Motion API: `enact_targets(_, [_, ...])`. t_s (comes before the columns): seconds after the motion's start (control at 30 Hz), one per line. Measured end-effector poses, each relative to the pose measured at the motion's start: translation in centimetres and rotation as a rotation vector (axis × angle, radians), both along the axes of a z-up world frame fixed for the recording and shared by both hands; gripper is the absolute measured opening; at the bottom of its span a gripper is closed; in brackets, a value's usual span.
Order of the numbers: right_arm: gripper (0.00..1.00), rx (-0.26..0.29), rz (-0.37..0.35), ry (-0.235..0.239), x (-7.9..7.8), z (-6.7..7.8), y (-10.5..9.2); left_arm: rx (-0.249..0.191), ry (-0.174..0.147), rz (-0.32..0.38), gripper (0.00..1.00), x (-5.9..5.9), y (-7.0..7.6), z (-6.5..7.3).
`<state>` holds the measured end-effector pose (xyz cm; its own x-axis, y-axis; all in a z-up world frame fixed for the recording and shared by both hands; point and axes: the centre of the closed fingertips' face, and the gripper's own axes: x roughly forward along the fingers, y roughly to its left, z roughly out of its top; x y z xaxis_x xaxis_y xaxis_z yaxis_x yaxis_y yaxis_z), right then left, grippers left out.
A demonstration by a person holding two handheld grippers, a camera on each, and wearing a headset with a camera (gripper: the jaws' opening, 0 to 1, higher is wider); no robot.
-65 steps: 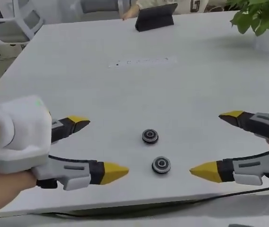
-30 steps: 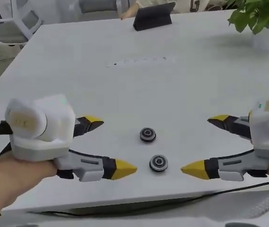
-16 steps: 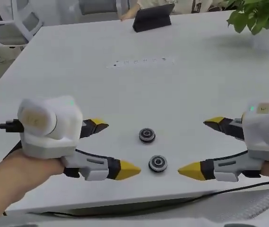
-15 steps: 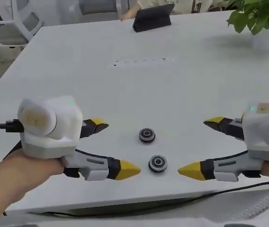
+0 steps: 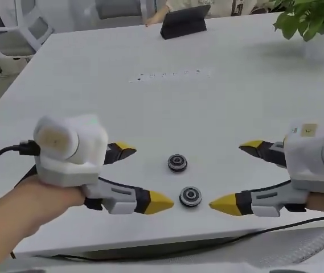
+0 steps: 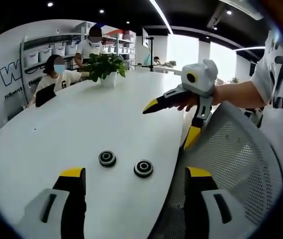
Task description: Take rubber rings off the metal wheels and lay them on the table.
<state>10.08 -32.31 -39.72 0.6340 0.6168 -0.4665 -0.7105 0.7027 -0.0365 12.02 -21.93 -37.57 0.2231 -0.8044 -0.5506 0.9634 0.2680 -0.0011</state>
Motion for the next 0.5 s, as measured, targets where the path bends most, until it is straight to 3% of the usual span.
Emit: enact_targets(0.5, [0.86, 0.006, 0.012, 0.002, 0.30, -0.59, 0.41, 0.035, -0.005, -0.023, 0.79, 0.08, -0.66, -0.98])
